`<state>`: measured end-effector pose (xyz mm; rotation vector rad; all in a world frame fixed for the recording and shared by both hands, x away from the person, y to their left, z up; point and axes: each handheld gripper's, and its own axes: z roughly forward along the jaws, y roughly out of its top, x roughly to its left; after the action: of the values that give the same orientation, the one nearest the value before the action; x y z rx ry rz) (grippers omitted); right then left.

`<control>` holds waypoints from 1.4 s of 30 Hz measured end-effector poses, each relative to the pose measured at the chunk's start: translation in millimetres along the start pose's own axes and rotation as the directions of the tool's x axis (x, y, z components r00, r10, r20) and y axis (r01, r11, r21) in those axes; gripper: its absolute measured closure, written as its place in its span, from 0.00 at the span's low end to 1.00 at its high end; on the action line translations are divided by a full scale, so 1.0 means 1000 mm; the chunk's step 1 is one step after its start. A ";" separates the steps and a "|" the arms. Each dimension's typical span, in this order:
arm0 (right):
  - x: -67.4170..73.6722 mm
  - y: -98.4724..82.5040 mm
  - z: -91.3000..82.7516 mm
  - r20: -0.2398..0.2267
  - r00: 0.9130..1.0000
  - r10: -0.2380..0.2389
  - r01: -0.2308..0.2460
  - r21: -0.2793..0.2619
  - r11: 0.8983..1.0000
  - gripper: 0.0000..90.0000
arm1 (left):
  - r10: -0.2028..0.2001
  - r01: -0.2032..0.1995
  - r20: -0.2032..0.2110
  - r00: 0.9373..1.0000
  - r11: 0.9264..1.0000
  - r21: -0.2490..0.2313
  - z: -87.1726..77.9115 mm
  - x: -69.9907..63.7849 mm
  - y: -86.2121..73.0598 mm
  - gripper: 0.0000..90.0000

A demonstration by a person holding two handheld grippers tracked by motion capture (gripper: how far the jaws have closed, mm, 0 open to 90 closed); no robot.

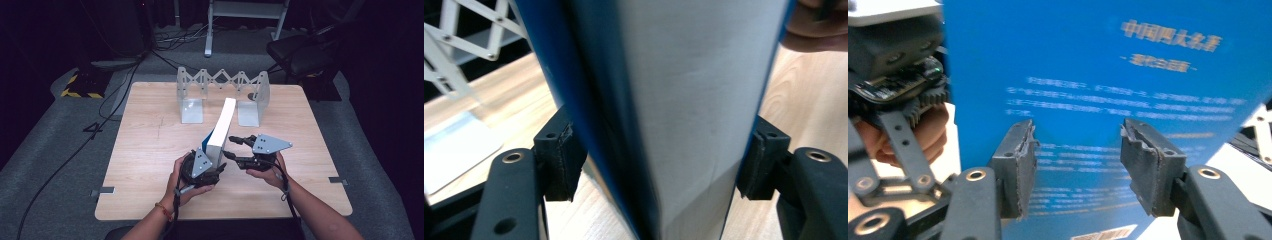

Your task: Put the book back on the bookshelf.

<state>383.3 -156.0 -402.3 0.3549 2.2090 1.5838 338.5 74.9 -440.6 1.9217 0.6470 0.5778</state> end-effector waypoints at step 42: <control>-0.057 -0.045 -0.020 -0.187 0.981 0.052 -0.035 0.090 0.995 0.37 | 0.055 -0.050 0.338 0.940 0.998 -0.023 -0.023 0.032 -0.011 0.64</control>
<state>426.1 -212.0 -429.2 0.2899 2.4345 1.6071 345.3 115.3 -438.0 1.9686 0.3700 0.2709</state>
